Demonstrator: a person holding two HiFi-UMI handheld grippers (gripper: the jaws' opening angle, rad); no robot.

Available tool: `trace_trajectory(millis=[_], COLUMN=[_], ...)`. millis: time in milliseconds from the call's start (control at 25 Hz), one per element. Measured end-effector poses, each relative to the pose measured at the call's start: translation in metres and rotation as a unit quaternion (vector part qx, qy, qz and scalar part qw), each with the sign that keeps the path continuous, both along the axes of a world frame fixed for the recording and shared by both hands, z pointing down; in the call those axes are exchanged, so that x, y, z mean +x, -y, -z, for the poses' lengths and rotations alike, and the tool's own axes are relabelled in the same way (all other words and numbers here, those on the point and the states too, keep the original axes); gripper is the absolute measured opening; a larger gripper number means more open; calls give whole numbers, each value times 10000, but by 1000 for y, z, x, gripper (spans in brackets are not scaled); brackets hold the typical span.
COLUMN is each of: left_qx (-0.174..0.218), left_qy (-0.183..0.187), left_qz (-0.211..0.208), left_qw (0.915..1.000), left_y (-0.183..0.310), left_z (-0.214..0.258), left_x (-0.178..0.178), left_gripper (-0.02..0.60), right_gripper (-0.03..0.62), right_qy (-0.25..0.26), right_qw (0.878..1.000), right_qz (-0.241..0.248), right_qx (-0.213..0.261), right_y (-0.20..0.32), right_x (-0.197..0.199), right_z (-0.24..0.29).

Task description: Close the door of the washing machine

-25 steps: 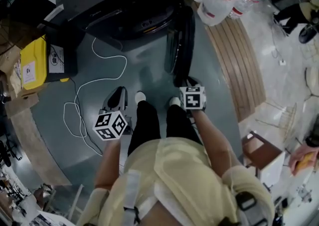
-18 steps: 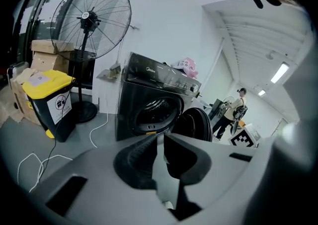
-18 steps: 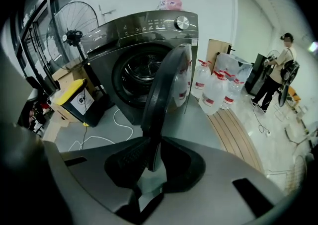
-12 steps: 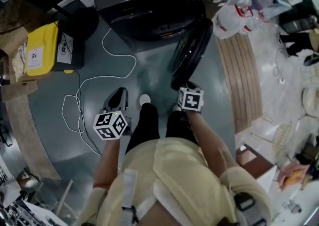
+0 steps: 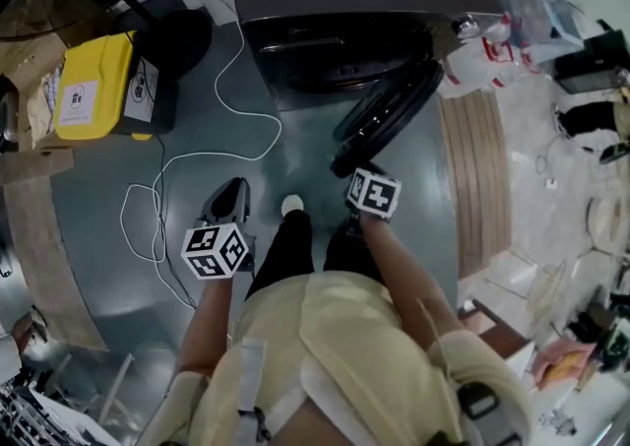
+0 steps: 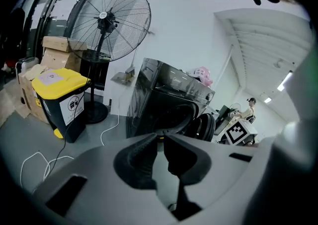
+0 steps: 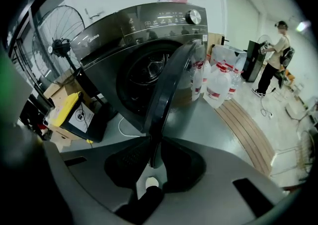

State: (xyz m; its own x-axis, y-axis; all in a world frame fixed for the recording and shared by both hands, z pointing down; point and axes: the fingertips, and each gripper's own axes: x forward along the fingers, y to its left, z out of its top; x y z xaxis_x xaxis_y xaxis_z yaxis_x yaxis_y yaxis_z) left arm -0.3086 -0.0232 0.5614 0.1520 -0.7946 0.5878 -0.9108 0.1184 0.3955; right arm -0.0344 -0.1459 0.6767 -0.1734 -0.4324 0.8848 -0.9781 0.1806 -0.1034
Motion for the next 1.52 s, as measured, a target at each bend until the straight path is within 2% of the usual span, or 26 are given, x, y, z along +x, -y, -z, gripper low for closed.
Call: trace_trajectory(millis=[200, 400, 640, 760, 960, 1520], left_qx=[-31, -49, 46, 102, 96, 44], left_qy=[14, 50, 193, 277, 252, 176], left_qz=[0, 155, 453, 600, 846, 1346], left_qw=[10000, 9999, 9988, 9978, 9960, 9907], left_y=[7, 19, 48, 59, 67, 88], left_z=[-7, -10, 0, 10, 12, 8], left_x=[-21, -25, -22, -22, -25, -31], left_gripper=[43, 43, 43, 43, 43, 43], right_gripper=[64, 64, 66, 66, 66, 61], right_qy=[149, 309, 497, 600, 622, 856], right_qw=[9996, 9988, 9985, 9977, 9977, 9948], right_qz=[-260, -388, 16, 51, -23, 419], right_qx=[-13, -44, -211, -319, -284, -370], right_y=[15, 29, 48, 57, 76, 119], right_x=[-36, -59, -87, -99, -114, -157], right_z=[8, 14, 17, 16, 3, 3])
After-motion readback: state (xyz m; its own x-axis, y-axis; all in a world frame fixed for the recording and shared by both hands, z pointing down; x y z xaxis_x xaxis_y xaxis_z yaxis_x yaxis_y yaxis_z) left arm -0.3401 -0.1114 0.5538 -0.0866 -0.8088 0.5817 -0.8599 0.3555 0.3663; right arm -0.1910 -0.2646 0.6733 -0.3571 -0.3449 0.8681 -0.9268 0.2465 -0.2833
